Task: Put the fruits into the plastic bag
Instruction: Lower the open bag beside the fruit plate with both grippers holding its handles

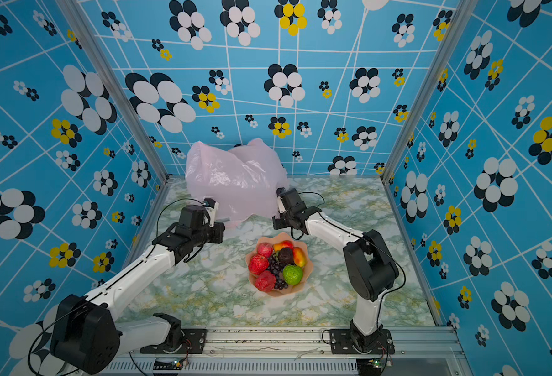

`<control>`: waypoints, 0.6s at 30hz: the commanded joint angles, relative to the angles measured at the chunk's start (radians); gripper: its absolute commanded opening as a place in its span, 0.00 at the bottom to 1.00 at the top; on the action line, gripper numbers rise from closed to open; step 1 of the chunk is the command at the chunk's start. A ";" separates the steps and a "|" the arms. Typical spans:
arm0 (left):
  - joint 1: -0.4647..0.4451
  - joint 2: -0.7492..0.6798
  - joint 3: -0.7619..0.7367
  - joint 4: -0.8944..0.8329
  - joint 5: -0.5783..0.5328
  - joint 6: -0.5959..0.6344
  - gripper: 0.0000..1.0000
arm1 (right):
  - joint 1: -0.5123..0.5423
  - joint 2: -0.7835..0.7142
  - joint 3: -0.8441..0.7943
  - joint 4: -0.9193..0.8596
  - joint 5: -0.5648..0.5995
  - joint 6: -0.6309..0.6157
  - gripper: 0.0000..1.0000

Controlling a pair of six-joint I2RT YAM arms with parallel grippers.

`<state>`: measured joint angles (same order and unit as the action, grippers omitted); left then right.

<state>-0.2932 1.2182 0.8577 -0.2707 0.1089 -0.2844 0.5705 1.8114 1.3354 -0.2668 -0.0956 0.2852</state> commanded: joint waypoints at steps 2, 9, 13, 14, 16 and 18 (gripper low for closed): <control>0.030 -0.168 0.053 -0.003 0.042 -0.130 0.00 | 0.011 -0.107 0.126 0.010 -0.034 0.058 0.00; 0.061 -0.276 0.059 -0.081 0.029 -0.152 0.00 | 0.011 -0.048 0.176 0.029 -0.062 0.066 0.00; 0.068 -0.341 0.019 -0.104 0.019 -0.169 0.00 | 0.011 -0.013 0.202 0.034 -0.079 0.053 0.00; 0.069 -0.355 0.004 -0.103 0.013 -0.177 0.00 | 0.011 -0.005 0.209 0.030 -0.081 0.050 0.00; 0.071 -0.378 -0.028 -0.096 0.002 -0.192 0.00 | 0.010 0.005 0.222 0.029 -0.085 0.043 0.00; 0.070 -0.397 -0.057 -0.091 -0.003 -0.198 0.00 | 0.008 0.004 0.220 0.033 -0.083 0.046 0.00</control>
<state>-0.2310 0.8448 0.8417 -0.3389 0.1223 -0.4545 0.5774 1.8072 1.5219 -0.2283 -0.1631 0.3332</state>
